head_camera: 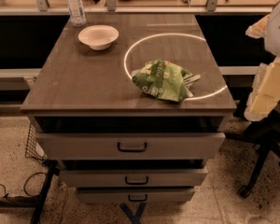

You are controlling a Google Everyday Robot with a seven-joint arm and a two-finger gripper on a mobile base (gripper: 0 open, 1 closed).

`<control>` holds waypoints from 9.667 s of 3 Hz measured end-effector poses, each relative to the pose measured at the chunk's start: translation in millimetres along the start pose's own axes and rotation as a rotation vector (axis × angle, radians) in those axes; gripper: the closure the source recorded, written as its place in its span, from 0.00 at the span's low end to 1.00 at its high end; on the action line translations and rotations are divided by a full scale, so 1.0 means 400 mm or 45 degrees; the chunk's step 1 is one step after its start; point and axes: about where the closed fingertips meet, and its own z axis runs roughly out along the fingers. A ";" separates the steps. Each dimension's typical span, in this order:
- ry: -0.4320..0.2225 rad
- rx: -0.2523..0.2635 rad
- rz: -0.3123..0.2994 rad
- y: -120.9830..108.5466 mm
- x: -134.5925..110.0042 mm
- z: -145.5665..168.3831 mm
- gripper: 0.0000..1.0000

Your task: Place green jalapeno chip bag into paper bowl

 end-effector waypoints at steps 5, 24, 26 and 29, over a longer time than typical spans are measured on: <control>-0.917 -0.126 0.229 -0.242 -0.212 0.261 0.00; -1.039 -0.012 0.308 -0.710 -0.851 0.482 1.00; -0.941 -0.054 0.297 -0.647 -0.921 0.553 1.00; -0.875 -0.026 0.304 -0.659 -0.932 0.599 1.00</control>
Offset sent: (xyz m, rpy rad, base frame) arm 0.0991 0.0500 -0.0283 0.3702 -0.2238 0.1031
